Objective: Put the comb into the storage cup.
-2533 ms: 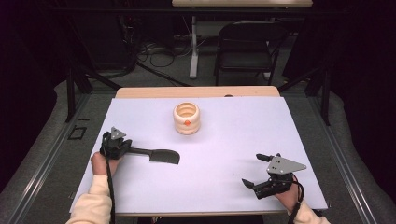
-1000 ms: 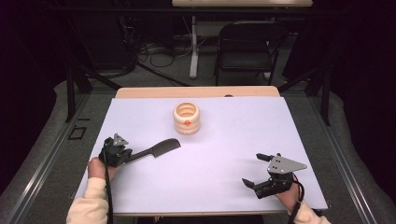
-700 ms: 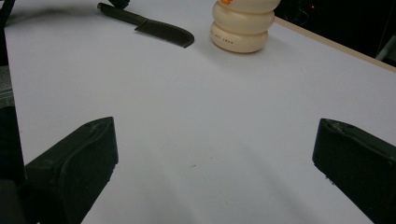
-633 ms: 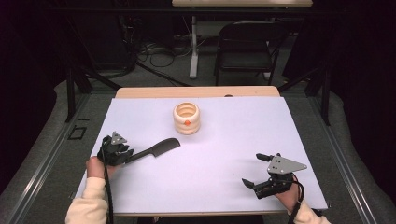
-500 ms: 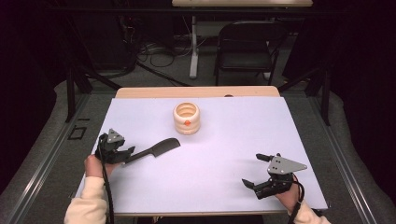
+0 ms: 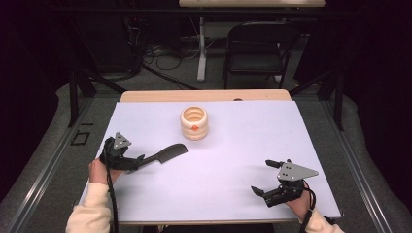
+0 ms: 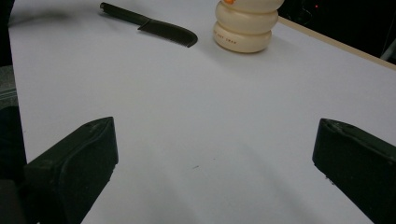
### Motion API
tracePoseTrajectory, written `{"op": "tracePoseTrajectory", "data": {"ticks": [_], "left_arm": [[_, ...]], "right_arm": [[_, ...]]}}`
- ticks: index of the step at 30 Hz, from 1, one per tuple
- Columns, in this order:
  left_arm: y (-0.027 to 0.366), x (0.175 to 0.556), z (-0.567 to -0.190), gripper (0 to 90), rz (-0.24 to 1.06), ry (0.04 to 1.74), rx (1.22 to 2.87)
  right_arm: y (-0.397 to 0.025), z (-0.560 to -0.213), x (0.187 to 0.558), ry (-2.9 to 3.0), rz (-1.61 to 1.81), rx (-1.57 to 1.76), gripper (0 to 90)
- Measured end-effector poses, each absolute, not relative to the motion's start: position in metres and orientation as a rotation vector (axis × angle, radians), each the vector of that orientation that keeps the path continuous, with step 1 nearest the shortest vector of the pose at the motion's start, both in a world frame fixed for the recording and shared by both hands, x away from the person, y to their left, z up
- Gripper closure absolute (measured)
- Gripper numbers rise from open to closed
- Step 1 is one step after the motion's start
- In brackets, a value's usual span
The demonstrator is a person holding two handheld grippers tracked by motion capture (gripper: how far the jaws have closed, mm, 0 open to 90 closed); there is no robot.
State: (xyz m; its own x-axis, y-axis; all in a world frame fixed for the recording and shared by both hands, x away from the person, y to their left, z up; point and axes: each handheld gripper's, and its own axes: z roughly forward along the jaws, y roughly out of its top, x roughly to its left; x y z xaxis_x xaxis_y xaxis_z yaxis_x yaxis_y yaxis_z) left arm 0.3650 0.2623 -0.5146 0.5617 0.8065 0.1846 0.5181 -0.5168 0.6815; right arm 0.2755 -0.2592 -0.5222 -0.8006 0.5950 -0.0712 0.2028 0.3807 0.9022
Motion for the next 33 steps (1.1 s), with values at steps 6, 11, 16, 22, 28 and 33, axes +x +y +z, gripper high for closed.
{"op": "tracePoseTrajectory", "data": {"ticks": [6,11,16,22,28,33], "left_arm": [[0.259,0.367,-0.512,1.1,0.665,1.038,2.247],[0.253,0.368,-0.511,0.0,0.662,0.999,2.279],[0.245,0.37,-0.508,0.0,0.672,0.951,2.314],[0.236,0.372,-0.51,0.1,0.622,0.873,2.358],[0.228,0.377,-0.516,0.5,0.57,0.836,2.456],[0.223,0.381,-0.519,8.2,0.516,0.818,2.524]], "right_arm": [[-0.259,-0.523,0.276,2.264,1.399,0.694,0.0],[-0.259,-0.522,0.276,2.263,1.401,0.696,0.0],[-0.259,-0.523,0.277,2.269,1.401,0.713,0.0],[-0.258,-0.523,0.276,2.271,1.398,0.703,0.0],[-0.258,-0.523,0.277,2.274,1.396,0.7,0.0],[-0.258,-0.523,0.277,2.276,1.399,0.696,0.0]]}}
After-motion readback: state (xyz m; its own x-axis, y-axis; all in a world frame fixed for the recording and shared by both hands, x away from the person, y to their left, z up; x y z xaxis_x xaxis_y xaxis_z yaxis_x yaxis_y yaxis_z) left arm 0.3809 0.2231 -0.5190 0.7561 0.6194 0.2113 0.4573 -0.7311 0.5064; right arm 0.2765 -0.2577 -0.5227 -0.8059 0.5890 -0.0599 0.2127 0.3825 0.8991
